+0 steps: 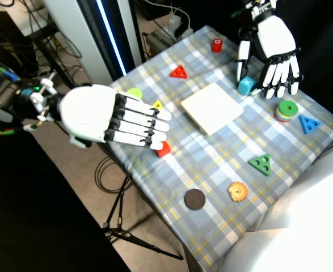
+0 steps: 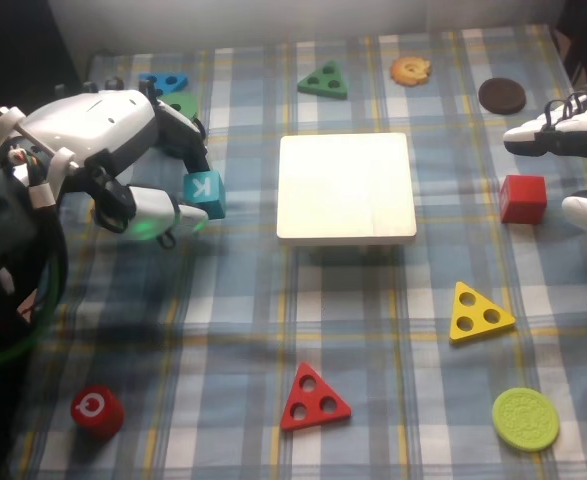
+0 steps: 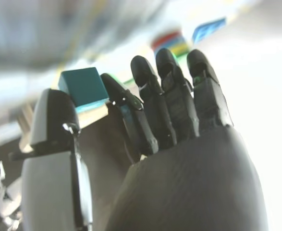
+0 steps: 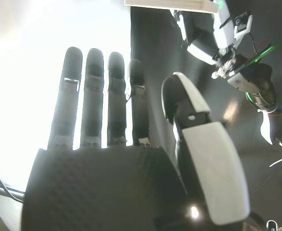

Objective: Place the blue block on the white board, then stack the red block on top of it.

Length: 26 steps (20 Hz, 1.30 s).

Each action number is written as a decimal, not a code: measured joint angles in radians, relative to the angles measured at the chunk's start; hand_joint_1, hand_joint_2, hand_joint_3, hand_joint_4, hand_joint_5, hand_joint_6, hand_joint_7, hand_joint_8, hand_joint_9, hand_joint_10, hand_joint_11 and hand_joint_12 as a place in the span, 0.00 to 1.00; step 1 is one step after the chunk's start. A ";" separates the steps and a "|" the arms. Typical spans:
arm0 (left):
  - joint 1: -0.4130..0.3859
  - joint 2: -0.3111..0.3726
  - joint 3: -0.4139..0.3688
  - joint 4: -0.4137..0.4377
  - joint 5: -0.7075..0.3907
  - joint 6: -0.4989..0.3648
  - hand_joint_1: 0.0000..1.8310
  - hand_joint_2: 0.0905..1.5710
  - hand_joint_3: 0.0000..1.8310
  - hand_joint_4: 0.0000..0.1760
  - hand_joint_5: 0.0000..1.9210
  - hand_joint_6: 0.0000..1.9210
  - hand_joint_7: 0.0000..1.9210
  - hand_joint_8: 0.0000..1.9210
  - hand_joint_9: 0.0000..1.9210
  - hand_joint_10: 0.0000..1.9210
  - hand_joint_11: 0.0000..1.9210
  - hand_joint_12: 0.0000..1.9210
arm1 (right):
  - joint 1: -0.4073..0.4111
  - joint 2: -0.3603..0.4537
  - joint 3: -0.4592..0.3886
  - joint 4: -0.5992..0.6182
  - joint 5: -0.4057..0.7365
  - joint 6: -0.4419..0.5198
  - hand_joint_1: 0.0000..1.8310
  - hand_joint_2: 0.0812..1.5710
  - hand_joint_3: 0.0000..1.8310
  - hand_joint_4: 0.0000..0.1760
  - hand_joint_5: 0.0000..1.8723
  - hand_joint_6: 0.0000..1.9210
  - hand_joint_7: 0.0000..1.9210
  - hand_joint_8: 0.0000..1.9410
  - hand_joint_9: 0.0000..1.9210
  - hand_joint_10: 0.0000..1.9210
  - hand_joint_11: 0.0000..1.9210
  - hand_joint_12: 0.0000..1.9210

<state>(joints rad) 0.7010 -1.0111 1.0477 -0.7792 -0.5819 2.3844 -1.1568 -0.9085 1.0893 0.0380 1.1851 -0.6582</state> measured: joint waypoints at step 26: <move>-0.185 -0.124 0.003 0.391 0.022 -0.228 0.58 0.67 0.00 0.78 0.55 0.45 0.38 0.00 0.26 0.00 0.00 0.29 | 0.009 -0.010 0.008 -0.012 0.010 0.000 0.30 0.88 0.00 0.00 0.29 0.00 0.32 0.00 0.30 0.00 0.17 0.26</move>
<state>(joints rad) 0.5156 -1.1355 1.0512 -0.3885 -0.5598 2.1567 -1.1481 -0.9184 1.0973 0.0257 1.1946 -0.6579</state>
